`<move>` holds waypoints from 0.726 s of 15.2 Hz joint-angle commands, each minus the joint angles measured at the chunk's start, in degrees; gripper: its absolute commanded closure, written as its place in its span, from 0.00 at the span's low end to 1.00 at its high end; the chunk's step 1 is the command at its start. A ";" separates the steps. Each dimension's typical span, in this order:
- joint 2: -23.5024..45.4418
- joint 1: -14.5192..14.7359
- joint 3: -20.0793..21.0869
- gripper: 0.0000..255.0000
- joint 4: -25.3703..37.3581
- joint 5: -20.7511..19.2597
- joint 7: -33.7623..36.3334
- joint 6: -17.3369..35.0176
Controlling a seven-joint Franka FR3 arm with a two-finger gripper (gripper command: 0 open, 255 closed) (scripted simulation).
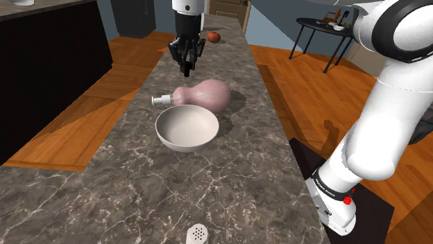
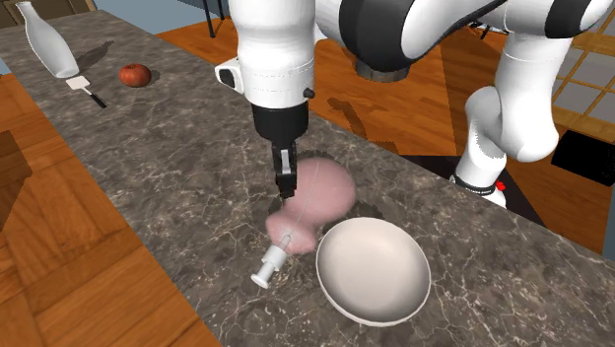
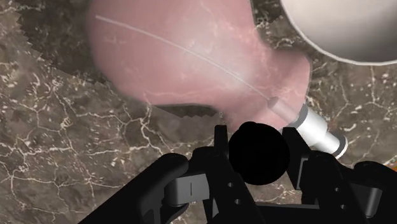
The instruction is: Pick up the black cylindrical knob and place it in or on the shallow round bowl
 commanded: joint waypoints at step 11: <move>-12.62 5.81 5.68 1.00 -15.12 4.22 11.50 3.14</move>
